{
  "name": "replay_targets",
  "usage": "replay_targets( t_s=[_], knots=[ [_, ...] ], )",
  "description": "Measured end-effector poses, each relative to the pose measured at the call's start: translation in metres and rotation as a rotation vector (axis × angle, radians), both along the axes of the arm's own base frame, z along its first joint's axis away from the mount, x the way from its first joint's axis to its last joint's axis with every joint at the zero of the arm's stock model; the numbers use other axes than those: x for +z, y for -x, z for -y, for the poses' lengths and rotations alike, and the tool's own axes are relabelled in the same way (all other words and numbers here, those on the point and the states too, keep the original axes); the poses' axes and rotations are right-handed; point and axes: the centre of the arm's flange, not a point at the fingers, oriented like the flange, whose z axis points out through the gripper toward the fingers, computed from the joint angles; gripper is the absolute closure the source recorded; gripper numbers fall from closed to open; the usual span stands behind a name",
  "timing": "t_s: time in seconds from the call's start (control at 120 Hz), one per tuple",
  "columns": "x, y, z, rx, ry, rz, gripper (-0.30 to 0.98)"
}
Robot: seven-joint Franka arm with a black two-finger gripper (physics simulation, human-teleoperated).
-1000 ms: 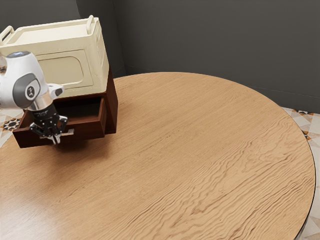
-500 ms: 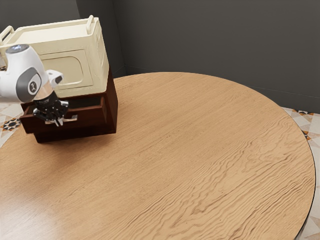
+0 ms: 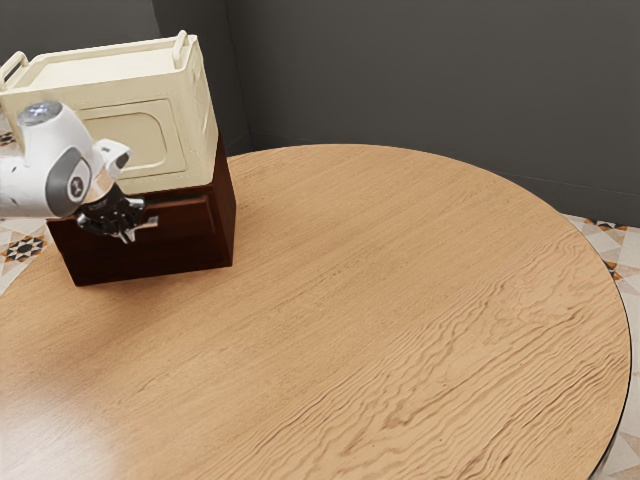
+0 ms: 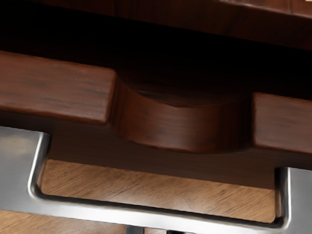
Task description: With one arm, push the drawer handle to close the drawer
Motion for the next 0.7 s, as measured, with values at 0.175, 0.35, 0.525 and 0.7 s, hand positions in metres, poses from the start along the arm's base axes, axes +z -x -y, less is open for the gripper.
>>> replay_targets(
  t_s=[0.175,0.35,0.525,0.7],
  knots=[
    [-0.004,-0.007,-0.006,-0.011,-0.026,0.057,0.72],
    [-0.006,-0.022,-0.008,-0.032,-0.041,0.093,0.72],
    [0.003,0.048,0.030,-0.042,-0.049,0.046,0.72],
    [0.090,0.102,0.178,-0.151,0.019,0.004,0.65]
  ],
)
